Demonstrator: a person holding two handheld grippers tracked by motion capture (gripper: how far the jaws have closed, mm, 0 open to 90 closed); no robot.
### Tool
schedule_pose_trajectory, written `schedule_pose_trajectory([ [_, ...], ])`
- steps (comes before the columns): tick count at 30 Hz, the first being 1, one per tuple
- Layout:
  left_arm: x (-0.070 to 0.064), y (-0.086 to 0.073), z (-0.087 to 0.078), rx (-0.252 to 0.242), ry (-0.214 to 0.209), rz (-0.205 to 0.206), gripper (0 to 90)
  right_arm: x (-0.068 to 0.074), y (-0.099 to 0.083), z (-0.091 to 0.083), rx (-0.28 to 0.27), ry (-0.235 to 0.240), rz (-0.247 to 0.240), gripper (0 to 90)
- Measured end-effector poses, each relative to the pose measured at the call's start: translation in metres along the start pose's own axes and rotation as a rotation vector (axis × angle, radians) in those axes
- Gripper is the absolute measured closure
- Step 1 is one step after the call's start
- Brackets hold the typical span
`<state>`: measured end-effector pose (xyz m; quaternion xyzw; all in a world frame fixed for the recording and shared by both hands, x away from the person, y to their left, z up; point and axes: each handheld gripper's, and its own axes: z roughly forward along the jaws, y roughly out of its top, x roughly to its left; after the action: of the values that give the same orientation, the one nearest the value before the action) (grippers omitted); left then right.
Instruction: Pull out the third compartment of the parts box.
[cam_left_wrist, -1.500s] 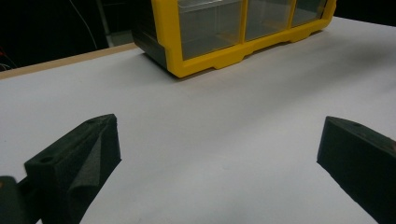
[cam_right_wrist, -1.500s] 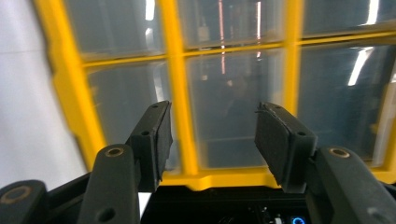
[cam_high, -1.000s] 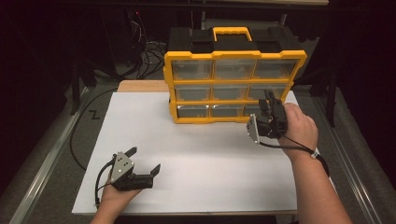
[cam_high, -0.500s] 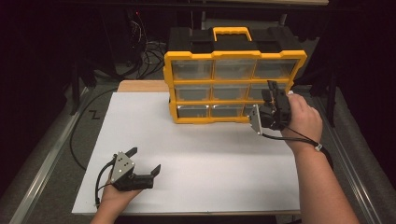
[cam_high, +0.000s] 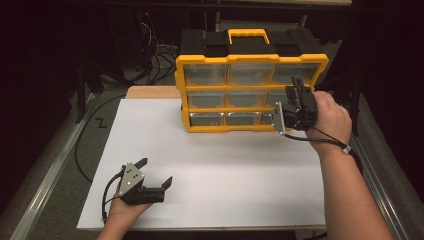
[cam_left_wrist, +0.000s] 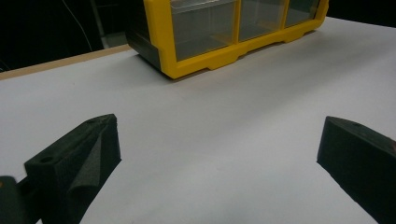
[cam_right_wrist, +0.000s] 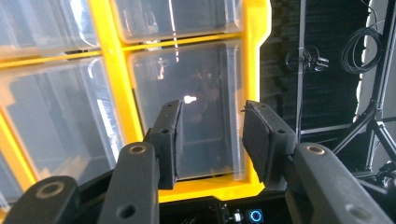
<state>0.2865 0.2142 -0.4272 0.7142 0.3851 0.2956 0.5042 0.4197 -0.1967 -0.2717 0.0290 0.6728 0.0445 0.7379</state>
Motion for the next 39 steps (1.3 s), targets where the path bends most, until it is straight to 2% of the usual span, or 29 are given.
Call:
schedule_pose_trajectory([
  [14,0.000,0.000,0.000,0.003,-0.006,-0.008,0.4,-0.010,-0.005,0.021,0.025,-0.010,-0.006,66.0],
  [22,-0.001,0.000,0.000,0.004,-0.008,-0.008,0.5,-0.011,-0.008,0.033,0.020,-0.022,0.000,69.2],
  [26,-0.001,-0.001,0.000,0.007,-0.010,-0.005,0.5,-0.009,-0.010,0.040,0.043,-0.005,-0.003,69.8],
  [34,-0.001,-0.001,0.000,0.009,-0.011,-0.003,0.5,-0.007,-0.010,0.042,0.024,-0.041,-0.024,78.2],
  [35,-0.001,-0.001,0.000,0.009,-0.012,-0.002,0.5,-0.007,-0.009,0.043,0.022,-0.056,-0.023,81.4],
  [39,-0.002,-0.001,0.000,0.008,-0.012,-0.002,0.5,-0.005,-0.009,0.043,0.014,-0.073,-0.020,83.3],
])
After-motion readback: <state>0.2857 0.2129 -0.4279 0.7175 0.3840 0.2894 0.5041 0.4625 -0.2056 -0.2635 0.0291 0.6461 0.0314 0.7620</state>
